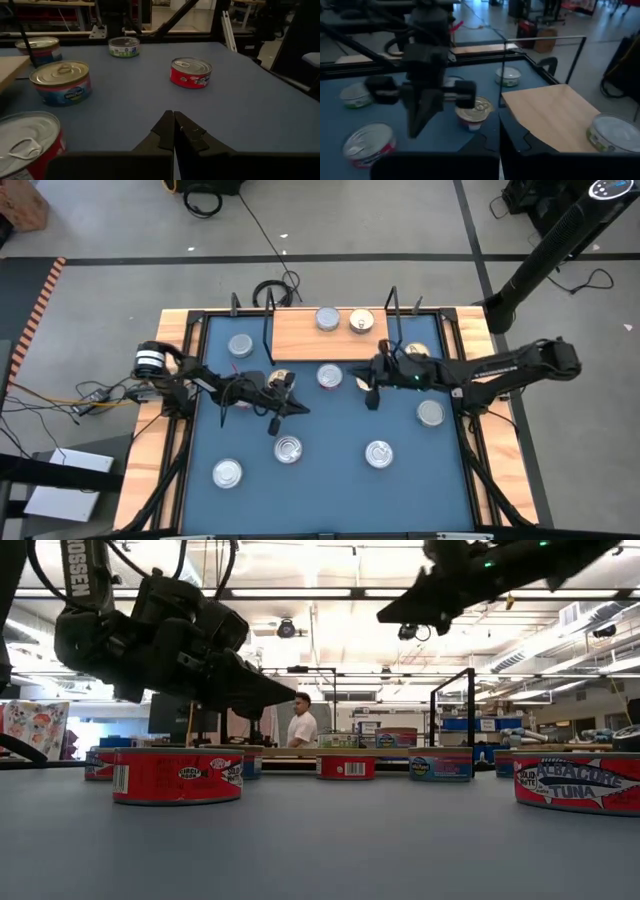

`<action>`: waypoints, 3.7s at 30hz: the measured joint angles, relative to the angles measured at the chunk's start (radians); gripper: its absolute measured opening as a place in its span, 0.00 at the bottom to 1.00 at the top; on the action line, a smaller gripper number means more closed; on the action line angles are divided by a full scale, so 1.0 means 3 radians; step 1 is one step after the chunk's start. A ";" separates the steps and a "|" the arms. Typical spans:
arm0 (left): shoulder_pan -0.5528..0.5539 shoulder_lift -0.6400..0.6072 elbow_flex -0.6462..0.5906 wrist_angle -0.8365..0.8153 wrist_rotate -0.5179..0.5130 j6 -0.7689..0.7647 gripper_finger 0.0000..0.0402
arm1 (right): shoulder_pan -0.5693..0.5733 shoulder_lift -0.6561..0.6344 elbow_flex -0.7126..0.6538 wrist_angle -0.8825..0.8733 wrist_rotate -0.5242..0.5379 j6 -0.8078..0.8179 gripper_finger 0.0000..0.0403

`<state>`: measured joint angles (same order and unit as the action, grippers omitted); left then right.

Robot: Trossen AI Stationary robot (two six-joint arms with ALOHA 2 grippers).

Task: Stack canned seafood by type on shelf
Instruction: Put the red tuna can on the shelf

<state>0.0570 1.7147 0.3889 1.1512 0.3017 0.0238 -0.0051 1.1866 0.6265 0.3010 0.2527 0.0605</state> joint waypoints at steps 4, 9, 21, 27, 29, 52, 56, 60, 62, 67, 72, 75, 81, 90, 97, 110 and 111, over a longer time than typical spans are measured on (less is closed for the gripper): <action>0.0000 -0.0327 0.0006 -0.0535 -0.0055 0.0140 0.01 | 0.0186 -0.0036 -0.0125 0.0114 -0.0083 0.0145 0.02; 0.0000 -0.0840 0.0006 -0.1305 -0.0071 0.0178 0.01 | 0.0233 -0.0036 -0.0132 0.0164 -0.0335 0.0410 0.02; -0.0219 -0.1981 0.0122 -0.3599 -0.0524 -0.0196 0.01 | 0.0252 -0.0034 -0.0132 0.0215 -0.0645 0.0148 0.02; -0.0538 -0.2169 0.0467 -0.4926 -0.1093 -0.0741 0.01 | 0.0252 -0.0034 -0.0132 0.0213 -0.0645 0.0137 0.02; -0.0610 -0.2167 0.0566 -0.5280 -0.1194 -0.1017 0.01 | 0.0252 -0.0034 -0.0132 0.0210 -0.0646 0.0136 0.02; -0.0693 -0.1704 0.0660 -0.6138 -0.1989 -0.1673 0.23 | 0.0248 -0.0034 -0.0131 0.0240 -0.0646 -0.0126 0.03; -0.0695 -0.1534 0.0673 -0.6097 -0.2068 -0.1664 0.23 | 0.0248 -0.0033 -0.0131 0.0246 -0.0646 -0.0126 0.02; -0.0693 -0.1452 0.0673 -0.6050 -0.2090 -0.1664 0.22 | 0.0248 -0.0032 -0.0131 0.0265 -0.0646 -0.0126 0.03; -0.0693 -0.1450 0.0672 -0.6041 -0.2089 -0.1665 0.20 | 0.0248 -0.0032 -0.0131 0.0265 -0.0646 -0.0126 0.03; -0.0702 -0.1449 0.0669 -0.6015 -0.2060 -0.1681 0.09 | 0.0248 -0.0032 -0.0131 0.0265 -0.0646 -0.0126 0.03; -0.0701 -0.1451 0.0676 -0.5975 -0.1970 -0.1664 0.01 | 0.0248 -0.0032 -0.0131 0.0265 -0.0646 -0.0126 0.03; -0.0742 -0.1448 0.0733 -0.5962 -0.1882 -0.1597 0.01 | 0.0248 -0.0032 -0.0131 0.0264 -0.0646 -0.0131 0.03; -0.0889 -0.1433 0.0899 -0.5619 -0.1554 -0.1426 0.00 | 0.0248 -0.0032 -0.0131 0.0267 -0.0646 -0.0151 0.03; -0.0989 -0.1390 0.0916 -0.4915 -0.1440 -0.1343 0.00 | 0.0247 -0.0032 -0.0131 0.0280 -0.0647 -0.0151 0.03; -0.0966 -0.1088 0.0916 -0.4230 -0.1371 -0.1110 0.00 | 0.0246 -0.0032 -0.0129 0.0293 -0.0647 -0.0151 0.03; -0.0803 0.0157 0.1956 -0.3954 -0.1249 -0.0254 0.00 | 0.0247 -0.0032 -0.0129 0.0313 -0.0647 -0.0151 0.03; -0.0799 0.0264 0.2050 -0.3961 -0.1192 -0.0210 0.00 | 0.0246 -0.0032 -0.0129 0.0313 -0.0647 -0.0151 0.03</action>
<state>-0.1826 1.7939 1.0039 -0.0372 -0.0557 -0.0393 0.0689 1.1770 0.5877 0.3950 0.0586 0.0151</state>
